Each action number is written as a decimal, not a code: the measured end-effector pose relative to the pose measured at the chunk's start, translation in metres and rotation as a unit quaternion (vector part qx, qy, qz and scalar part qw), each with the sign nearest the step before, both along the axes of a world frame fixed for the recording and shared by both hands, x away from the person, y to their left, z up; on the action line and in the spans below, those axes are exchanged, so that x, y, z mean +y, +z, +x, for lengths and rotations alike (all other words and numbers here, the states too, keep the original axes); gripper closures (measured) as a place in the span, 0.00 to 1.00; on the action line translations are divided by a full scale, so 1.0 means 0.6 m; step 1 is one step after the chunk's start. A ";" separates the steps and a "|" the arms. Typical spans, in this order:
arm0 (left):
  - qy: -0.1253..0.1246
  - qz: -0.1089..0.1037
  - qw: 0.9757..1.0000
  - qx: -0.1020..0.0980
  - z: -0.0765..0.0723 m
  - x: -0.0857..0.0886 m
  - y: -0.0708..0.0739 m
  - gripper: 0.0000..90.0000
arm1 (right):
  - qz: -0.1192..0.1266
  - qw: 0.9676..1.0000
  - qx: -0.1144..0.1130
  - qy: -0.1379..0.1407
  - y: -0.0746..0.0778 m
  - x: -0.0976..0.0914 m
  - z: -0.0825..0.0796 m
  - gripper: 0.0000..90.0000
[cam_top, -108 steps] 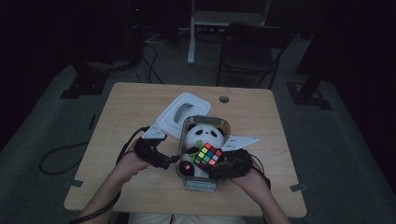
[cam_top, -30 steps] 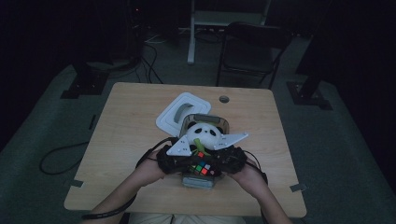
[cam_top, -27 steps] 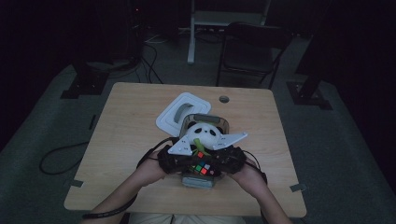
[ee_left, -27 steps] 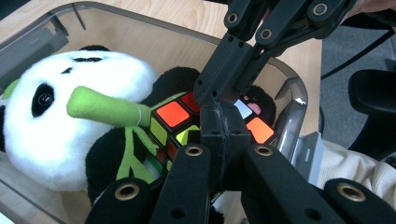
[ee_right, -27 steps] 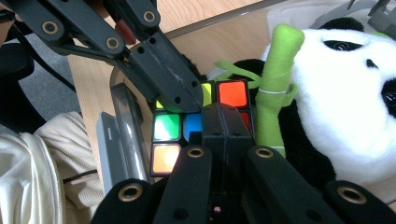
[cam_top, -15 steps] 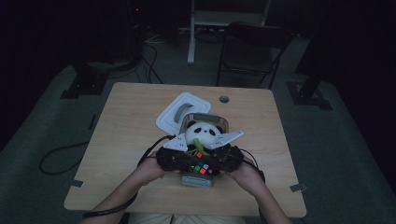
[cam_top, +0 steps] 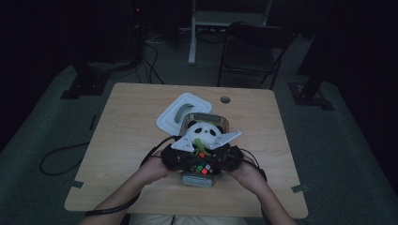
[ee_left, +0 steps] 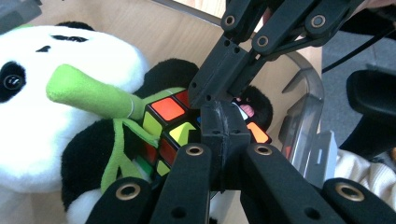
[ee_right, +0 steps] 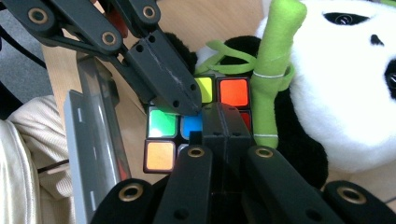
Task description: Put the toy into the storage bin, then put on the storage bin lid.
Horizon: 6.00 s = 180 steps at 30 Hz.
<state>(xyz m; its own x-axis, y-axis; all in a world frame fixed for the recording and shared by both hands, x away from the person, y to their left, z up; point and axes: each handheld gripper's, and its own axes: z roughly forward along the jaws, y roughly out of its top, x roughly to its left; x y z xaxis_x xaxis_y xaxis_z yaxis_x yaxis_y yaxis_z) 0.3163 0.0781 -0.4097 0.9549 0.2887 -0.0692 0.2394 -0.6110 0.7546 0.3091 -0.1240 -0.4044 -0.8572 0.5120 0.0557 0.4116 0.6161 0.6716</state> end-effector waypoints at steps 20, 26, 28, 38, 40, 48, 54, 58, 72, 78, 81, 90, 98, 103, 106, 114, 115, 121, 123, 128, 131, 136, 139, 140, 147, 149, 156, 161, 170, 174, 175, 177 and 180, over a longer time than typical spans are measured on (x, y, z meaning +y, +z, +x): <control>0.008 -0.026 0.999 -0.022 -0.025 0.013 0.052 0.77 | 0.084 0.996 0.004 -0.022 0.027 -0.031 0.004 0.91; 0.032 -0.031 0.999 -0.021 -0.024 0.029 0.054 0.66 | 0.103 0.994 0.005 -0.023 0.031 -0.029 0.007 0.79; 0.031 -0.030 0.999 -0.021 -0.025 0.031 0.052 0.66 | 0.110 0.994 0.001 -0.023 0.035 -0.029 0.006 0.81; 0.042 0.000 0.999 -0.033 -0.019 0.028 0.039 0.87 | 0.061 0.998 -0.009 0.011 0.033 0.009 0.004 1.00; 0.043 0.003 0.999 -0.034 -0.017 0.030 0.036 0.91 | 0.062 0.998 -0.006 0.009 0.031 0.012 0.006 1.00; 0.054 0.014 0.998 -0.040 -0.009 0.028 0.026 0.98 | 0.067 0.998 0.014 0.007 0.019 0.011 0.024 1.00; 0.059 0.030 0.997 -0.046 -0.009 0.024 0.018 0.98 | 0.048 0.999 0.002 0.003 0.010 0.019 0.026 1.00; 0.044 0.026 0.998 -0.029 -0.005 0.012 0.011 1.00 | 0.055 0.998 0.003 -0.006 0.002 0.018 0.028 1.00; 0.045 0.055 0.996 -0.054 -0.002 -0.003 0.007 1.00 | 0.038 0.999 0.007 -0.014 -0.005 0.021 0.037 1.00; 0.033 0.007 0.999 -0.029 -0.009 0.010 0.020 1.00 | 0.073 0.997 0.027 -0.005 0.005 0.009 0.035 1.00; 0.016 -0.024 0.999 -0.019 -0.018 0.019 0.037 0.84 | 0.085 0.996 0.018 0.004 0.023 0.001 0.024 1.00; 0.065 -0.039 0.997 -0.013 0.000 0.055 0.059 0.56 | 0.125 0.991 -0.002 -0.046 0.035 -0.028 0.029 0.53; 0.082 -0.027 0.996 -0.007 0.002 0.069 0.051 0.34 | 0.129 0.988 -0.012 -0.079 0.023 -0.050 0.032 0.38; 0.101 -0.026 0.995 -0.005 0.008 0.081 0.048 0.22 | 0.129 0.985 -0.018 -0.112 0.015 -0.073 0.037 0.28; 0.115 -0.025 0.993 -0.001 0.012 0.089 0.048 0.19 | 0.134 0.982 -0.026 -0.131 0.009 -0.091 0.040 0.21; 0.146 -0.023 0.989 0.001 0.027 0.111 0.041 0.12 | 0.145 0.976 -0.037 -0.158 -0.020 -0.135 0.041 0.15; 0.147 -0.022 0.989 0.004 0.029 0.113 0.039 0.12 | 0.147 0.975 -0.036 -0.160 -0.025 -0.139 0.041 0.15; 0.156 -0.027 0.987 0.016 0.039 0.129 0.030 0.11 | 0.158 0.965 -0.053 -0.200 -0.048 -0.170 0.040 0.15; 0.158 -0.029 0.987 0.020 0.041 0.134 0.027 0.11 | 0.158 0.963 -0.055 -0.212 -0.053 -0.178 0.040 0.15; 0.165 -0.028 0.986 0.023 0.048 0.146 0.016 0.11 | 0.154 0.960 -0.047 -0.230 -0.083 -0.193 0.040 0.15; 0.170 -0.025 0.985 0.024 0.053 0.152 0.007 0.11 | 0.141 0.962 -0.042 -0.232 -0.106 -0.194 0.039 0.15; 0.183 -0.022 0.982 0.033 0.065 0.163 -0.011 0.11 | 0.139 0.964 -0.026 -0.227 -0.141 -0.190 0.033 0.15; 0.186 -0.020 0.982 0.037 0.070 0.166 -0.019 0.11 | 0.137 0.964 -0.022 -0.226 -0.147 -0.188 0.032 0.15; 0.190 -0.019 0.981 0.038 0.071 0.166 -0.020 0.11 | 0.127 0.967 -0.012 -0.219 -0.162 -0.182 0.028 0.15; 0.198 -0.017 0.979 0.040 0.078 0.172 -0.031 0.11 | 0.130 0.970 -0.004 -0.206 -0.181 -0.169 0.014 0.15; 0.201 -0.019 0.978 0.043 0.083 0.177 -0.033 0.11 | 0.131 0.970 -0.004 -0.206 -0.182 -0.167 0.013 0.15; 0.210 -0.020 0.976 0.049 0.103 0.185 -0.046 0.11 | 0.138 0.969 -0.012 -0.206 -0.182 -0.162 0.010 0.15; 0.217 -0.020 0.975 0.050 0.121 0.186 -0.057 0.11 | 0.134 0.970 -0.012 -0.202 -0.181 -0.157 0.008 0.15; 0.246 0.012 0.969 0.011 0.175 0.156 -0.058 0.18 | 0.122 0.974 -0.018 -0.190 -0.183 -0.139 -0.003 0.15; 0.252 0.024 0.967 -0.005 0.208 0.136 -0.065 0.26 | 0.124 0.974 -0.015 -0.188 -0.184 -0.140 -0.003 0.15; 0.254 0.024 0.967 -0.005 0.217 0.130 -0.067 0.26 | 0.124 0.974 -0.016 -0.188 -0.184 -0.140 -0.004 0.16; 0.256 0.024 0.966 -0.009 0.234 0.119 -0.072 0.29 | 0.125 0.974 -0.016 -0.186 -0.184 -0.140 -0.004 0.16; 0.267 0.030 0.963 -0.016 0.259 0.103 -0.082 0.31 | 0.128 0.974 -0.016 -0.186 -0.186 -0.140 -0.005 0.16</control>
